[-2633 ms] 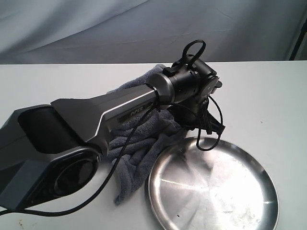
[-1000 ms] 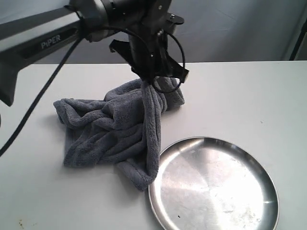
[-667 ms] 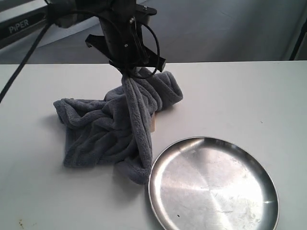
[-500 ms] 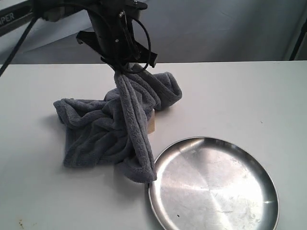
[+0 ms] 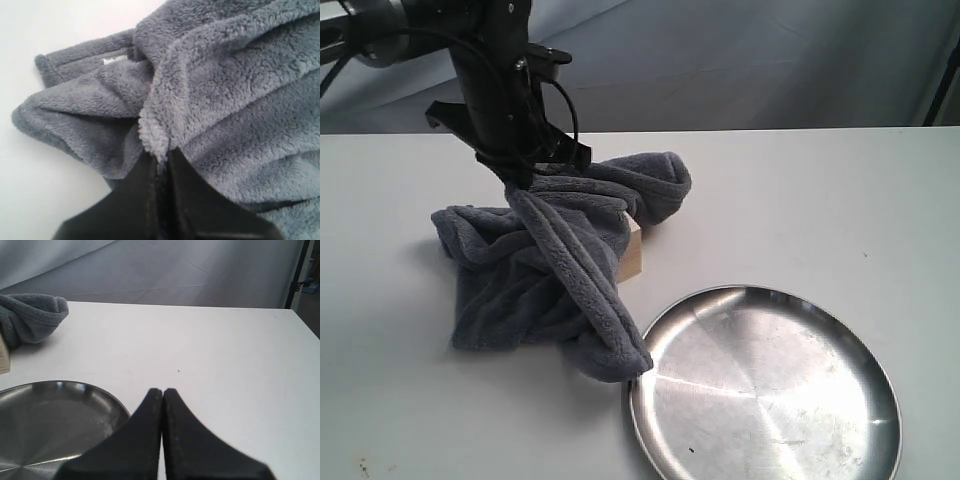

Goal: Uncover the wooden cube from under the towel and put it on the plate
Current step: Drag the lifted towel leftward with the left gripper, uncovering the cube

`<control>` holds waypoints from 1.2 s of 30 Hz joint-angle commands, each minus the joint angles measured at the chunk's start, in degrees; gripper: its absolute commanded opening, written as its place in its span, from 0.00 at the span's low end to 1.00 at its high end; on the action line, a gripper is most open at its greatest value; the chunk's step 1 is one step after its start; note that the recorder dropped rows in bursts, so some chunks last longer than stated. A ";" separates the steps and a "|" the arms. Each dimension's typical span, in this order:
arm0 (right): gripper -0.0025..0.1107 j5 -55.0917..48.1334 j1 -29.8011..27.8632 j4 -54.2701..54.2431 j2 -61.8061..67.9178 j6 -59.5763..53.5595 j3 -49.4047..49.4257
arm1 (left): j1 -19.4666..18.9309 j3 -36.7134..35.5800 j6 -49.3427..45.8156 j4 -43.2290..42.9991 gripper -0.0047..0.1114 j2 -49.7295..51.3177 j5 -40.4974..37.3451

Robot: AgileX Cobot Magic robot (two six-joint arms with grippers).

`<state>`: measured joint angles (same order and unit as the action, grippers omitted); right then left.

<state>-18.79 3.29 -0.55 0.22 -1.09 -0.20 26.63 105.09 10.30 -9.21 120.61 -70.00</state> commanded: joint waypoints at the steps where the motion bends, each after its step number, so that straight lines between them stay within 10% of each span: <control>1: 0.02 0.57 0.15 0.01 -0.22 0.05 0.20 | -2.59 -2.86 0.10 -0.31 0.04 -2.48 0.03; 17: 0.02 0.57 0.15 0.01 -0.22 0.05 0.20 | -6.78 -11.97 -0.31 -2.37 0.06 -5.15 0.03; 28: 0.02 0.57 0.15 0.01 -0.22 0.05 0.20 | -6.67 -13.46 2.00 -7.17 0.84 -5.15 0.03; 36: 0.02 0.57 0.15 0.01 -0.22 0.05 0.20 | -6.67 -9.38 1.25 1.12 0.86 -10.17 0.03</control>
<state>-18.79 3.29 -0.55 0.22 -1.09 -0.20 20.06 93.58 11.36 -11.10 113.01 -70.00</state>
